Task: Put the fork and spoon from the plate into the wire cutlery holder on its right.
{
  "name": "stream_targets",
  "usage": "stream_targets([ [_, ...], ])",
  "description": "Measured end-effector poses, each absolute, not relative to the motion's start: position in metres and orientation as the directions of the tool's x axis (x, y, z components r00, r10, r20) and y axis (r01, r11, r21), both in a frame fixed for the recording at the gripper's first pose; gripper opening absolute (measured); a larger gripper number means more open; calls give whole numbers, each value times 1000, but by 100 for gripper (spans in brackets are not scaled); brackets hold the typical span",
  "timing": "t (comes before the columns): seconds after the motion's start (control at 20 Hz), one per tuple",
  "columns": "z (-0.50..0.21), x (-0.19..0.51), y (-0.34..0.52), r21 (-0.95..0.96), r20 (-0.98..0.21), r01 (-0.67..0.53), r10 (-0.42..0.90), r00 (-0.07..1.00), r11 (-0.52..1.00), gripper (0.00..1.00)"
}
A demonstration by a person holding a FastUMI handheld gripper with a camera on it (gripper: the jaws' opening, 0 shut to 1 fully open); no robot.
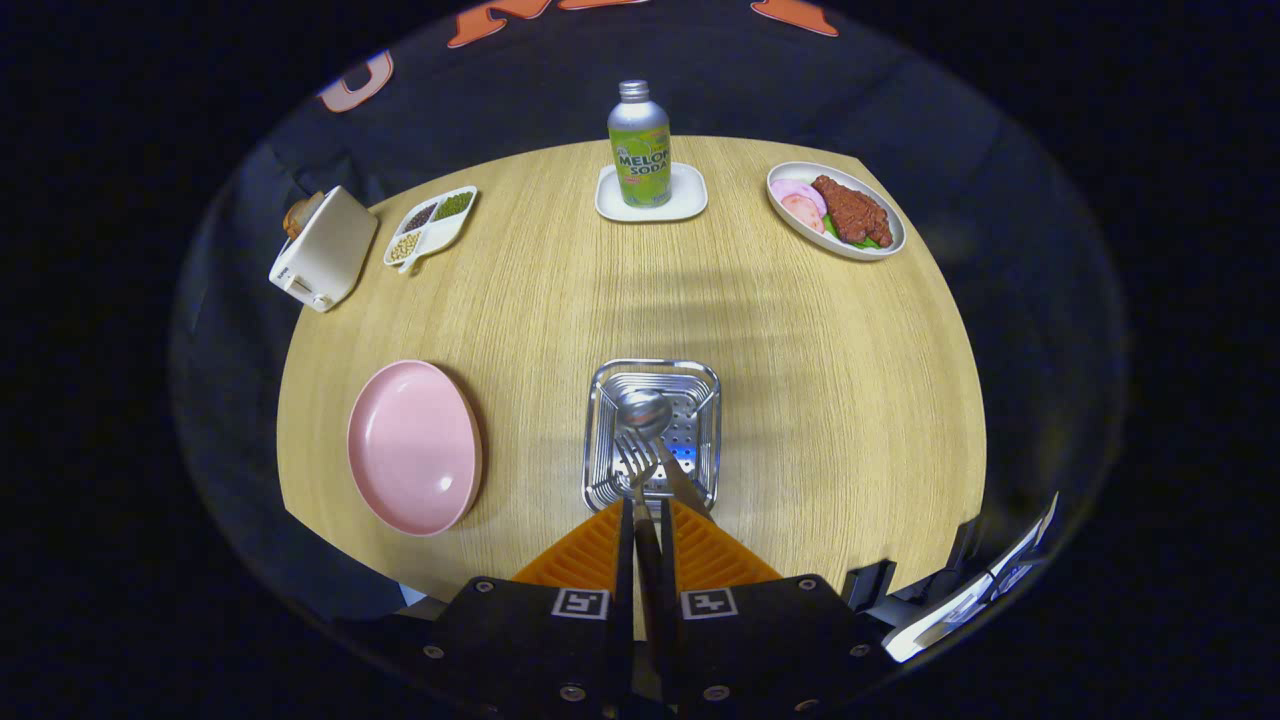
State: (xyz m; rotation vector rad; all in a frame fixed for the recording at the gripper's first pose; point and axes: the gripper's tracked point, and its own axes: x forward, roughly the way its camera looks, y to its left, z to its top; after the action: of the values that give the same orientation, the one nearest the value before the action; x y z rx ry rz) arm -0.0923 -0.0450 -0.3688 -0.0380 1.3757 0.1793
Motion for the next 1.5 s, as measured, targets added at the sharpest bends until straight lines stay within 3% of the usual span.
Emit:
stream_targets([
  [0.3,-311,-24,-33,111,-852,-102,147,502,989,22],
  [0.55,-229,27,-36,84,-629,-79,114,769,993,61],
  [0.75,-184,42,-36,41,-480,-52,66,875,998,82],
  [0.95,-161,44,-32,30,-420,-48,56,906,998,87],
  [1.5,-114,55,-20,71,-317,-53,73,946,996,88],
])
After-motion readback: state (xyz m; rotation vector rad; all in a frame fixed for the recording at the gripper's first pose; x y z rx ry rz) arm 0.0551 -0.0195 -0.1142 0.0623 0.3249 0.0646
